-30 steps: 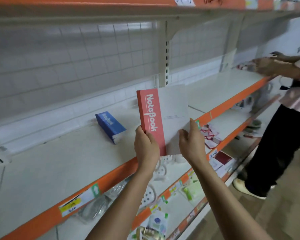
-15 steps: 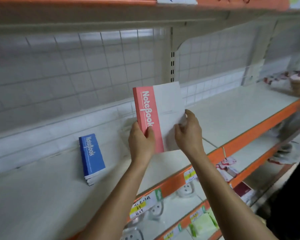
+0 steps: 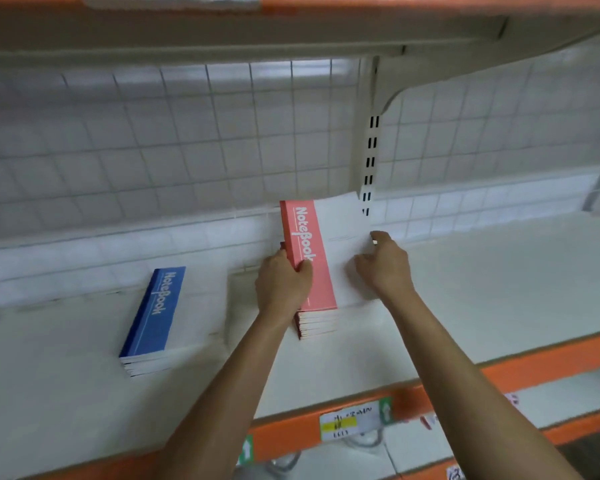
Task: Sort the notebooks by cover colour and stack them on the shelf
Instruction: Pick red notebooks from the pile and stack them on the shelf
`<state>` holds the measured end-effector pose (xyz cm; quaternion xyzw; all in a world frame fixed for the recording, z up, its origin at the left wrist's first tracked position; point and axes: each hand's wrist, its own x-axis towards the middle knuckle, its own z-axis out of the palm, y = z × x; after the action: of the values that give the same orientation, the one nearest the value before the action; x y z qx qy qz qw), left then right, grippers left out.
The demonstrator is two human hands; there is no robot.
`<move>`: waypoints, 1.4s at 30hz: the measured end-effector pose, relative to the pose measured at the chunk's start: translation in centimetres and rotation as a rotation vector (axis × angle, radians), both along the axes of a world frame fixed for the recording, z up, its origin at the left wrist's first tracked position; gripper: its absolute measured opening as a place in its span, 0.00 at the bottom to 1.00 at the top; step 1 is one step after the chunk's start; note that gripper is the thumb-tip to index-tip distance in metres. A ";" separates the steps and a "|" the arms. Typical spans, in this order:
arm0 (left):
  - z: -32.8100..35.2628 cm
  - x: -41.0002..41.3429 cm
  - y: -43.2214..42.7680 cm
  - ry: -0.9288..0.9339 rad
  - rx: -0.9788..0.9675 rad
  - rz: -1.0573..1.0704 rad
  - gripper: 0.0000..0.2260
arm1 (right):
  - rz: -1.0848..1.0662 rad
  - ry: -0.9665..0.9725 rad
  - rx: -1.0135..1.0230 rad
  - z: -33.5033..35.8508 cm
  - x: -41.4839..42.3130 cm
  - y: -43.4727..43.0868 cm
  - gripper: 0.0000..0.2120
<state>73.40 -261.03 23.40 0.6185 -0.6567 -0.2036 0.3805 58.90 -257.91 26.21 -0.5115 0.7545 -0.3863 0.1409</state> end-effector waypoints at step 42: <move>-3.9 0.4 0.4 -0.148 0.243 -0.304 0.54 | 0.539 -0.004 0.206 -4.5 -3.5 0.1 0.41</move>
<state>73.78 -260.67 19.53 0.5668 -0.7394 -0.2902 0.2187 55.41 -257.78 21.76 -0.6757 0.6264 -0.2573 0.2914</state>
